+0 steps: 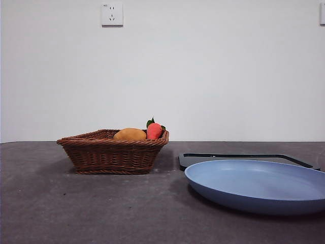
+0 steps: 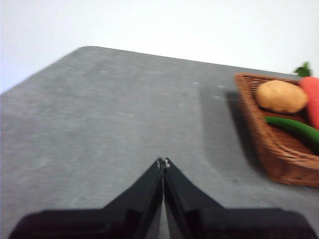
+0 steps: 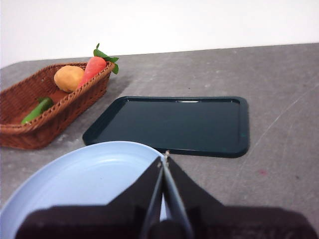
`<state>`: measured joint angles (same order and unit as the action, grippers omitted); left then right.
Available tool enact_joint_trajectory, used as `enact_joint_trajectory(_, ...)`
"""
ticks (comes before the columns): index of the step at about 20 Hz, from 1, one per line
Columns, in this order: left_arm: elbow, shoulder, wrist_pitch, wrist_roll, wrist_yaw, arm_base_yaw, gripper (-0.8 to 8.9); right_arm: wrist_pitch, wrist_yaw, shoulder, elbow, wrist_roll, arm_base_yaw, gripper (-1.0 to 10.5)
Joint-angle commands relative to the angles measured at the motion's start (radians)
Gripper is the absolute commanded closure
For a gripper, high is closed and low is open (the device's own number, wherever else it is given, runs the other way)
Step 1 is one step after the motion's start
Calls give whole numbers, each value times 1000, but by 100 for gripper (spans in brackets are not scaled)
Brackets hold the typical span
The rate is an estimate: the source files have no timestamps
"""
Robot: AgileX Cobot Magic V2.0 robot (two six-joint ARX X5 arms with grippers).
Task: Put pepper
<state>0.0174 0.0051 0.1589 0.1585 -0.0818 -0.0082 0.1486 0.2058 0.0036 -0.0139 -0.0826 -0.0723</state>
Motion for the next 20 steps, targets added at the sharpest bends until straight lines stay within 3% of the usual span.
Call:
enact_joint_trajectory(1,-10,-4,-17,8,72,3,805,-2,0,-4,5,-123,-1,936)
enact_joint_trajectory(6,-7,-4,-29,124,219,3,807,-9,2,-4,-6,-286,-1,941)
enact_joint_trajectory(9,16,-3,-13,187,270,3,807,-9,2,-2,-39,-337,-1,941)
enact_joint_trajectory(15,142,55,62,213,300,3,807,-3,2,56,-159,-343,-1,942)
enact_joint_trajectory(20,291,185,130,187,351,3,807,72,4,170,-308,-296,-1,941)
